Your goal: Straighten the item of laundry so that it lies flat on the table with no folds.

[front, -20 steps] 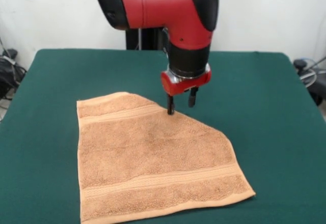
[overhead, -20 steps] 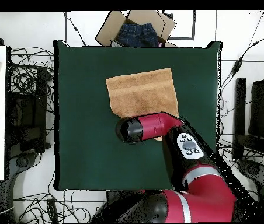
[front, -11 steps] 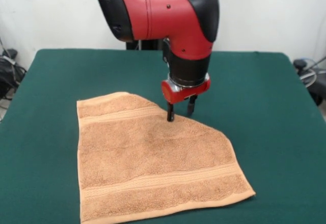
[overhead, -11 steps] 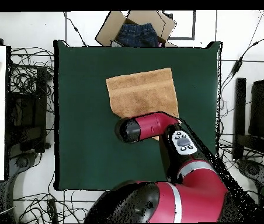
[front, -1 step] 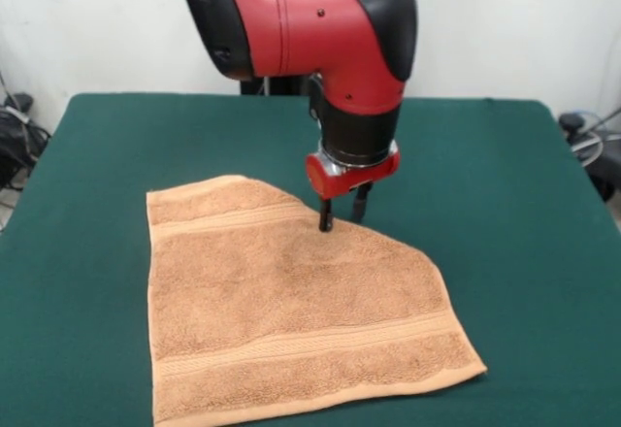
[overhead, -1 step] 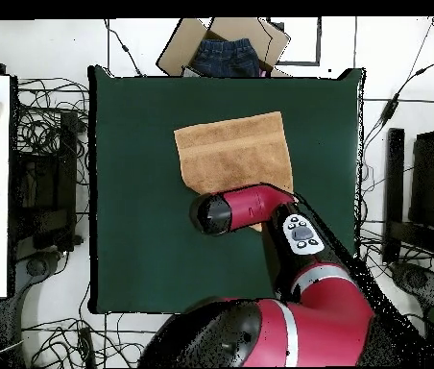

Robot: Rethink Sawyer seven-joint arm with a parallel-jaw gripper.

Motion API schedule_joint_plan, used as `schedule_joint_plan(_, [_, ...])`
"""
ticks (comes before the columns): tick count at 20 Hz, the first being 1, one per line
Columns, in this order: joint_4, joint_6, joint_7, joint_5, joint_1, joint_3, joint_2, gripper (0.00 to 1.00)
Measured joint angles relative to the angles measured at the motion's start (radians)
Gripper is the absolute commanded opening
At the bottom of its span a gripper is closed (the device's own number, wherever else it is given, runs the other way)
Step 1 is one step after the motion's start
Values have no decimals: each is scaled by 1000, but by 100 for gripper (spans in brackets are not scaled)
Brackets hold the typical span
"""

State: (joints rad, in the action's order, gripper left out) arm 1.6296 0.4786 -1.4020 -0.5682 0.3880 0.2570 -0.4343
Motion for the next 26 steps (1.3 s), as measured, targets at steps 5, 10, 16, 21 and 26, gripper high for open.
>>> schedule_joint_plan(5, [-5, -19, 0, -5, 14, -2, 1, 0])
schedule_joint_plan(10, [-3, -23, 0, -6, 14, -2, 0, 0])
schedule_joint_plan(16, [-3, -23, 0, -6, 14, -2, 0, 0])
schedule_joint_plan(21, [-3, -23, 0, -6, 14, -2, 0, 0])
schedule_joint_plan(26, [0, -24, 0, 5, 21, 1, 1, 0])
